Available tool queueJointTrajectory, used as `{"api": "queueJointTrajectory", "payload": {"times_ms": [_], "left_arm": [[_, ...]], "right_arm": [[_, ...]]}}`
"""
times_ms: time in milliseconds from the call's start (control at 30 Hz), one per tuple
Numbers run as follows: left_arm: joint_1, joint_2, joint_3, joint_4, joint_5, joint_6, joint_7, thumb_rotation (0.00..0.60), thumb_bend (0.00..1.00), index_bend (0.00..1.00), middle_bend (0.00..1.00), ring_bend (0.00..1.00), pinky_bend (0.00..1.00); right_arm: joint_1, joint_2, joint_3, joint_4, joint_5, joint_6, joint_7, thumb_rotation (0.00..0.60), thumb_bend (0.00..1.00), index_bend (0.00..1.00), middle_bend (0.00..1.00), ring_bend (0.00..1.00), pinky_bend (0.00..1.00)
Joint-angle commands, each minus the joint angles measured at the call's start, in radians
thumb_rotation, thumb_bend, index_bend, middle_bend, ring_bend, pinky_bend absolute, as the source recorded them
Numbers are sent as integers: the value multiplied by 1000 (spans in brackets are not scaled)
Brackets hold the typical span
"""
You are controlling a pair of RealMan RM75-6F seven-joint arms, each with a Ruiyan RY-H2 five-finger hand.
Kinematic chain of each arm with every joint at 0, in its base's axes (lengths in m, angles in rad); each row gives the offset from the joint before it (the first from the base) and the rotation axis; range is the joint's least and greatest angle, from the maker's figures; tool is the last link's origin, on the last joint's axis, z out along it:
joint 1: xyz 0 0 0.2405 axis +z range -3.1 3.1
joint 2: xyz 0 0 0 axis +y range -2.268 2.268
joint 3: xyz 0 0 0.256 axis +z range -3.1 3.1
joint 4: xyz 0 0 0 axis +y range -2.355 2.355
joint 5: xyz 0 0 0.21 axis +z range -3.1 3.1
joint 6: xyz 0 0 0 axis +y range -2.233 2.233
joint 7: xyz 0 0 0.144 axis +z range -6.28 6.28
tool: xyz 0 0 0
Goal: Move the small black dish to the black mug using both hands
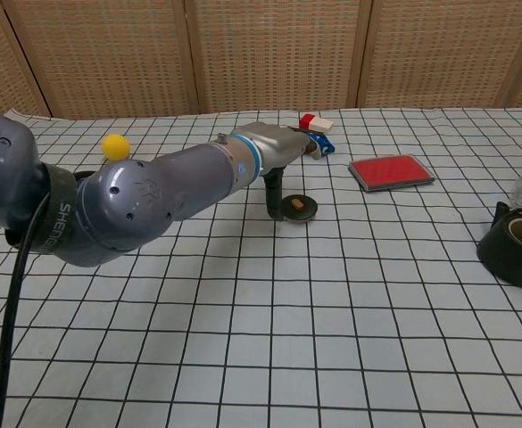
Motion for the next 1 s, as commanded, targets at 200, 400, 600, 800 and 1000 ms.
{"api": "queueJointTrajectory", "payload": {"times_ms": [200,400,600,800,1000], "left_arm": [[136,144,60,-229,92,145,-67,600,124,56,0,0,0],[388,385,201,-546,302,405,-206,600,125,55,0,0,0],[569,514,298,-638,451,606,-319,600,125,49,0,0,0],[702,597,366,-661,537,731,-365,600,124,39,0,0,0],[790,648,393,-690,587,781,-415,600,124,39,0,0,0]], "right_arm": [[-1,-1,-2,-2,-12,9,-5,600,113,111,0,0,0],[7,-20,-17,2,-23,0,-54,600,113,114,0,0,0],[10,-35,-25,-5,-32,4,-99,600,113,114,0,0,0],[12,-46,-31,-21,-42,15,-146,600,114,127,0,0,0],[24,-65,-18,-55,-45,30,-199,600,114,174,0,0,0]]}}
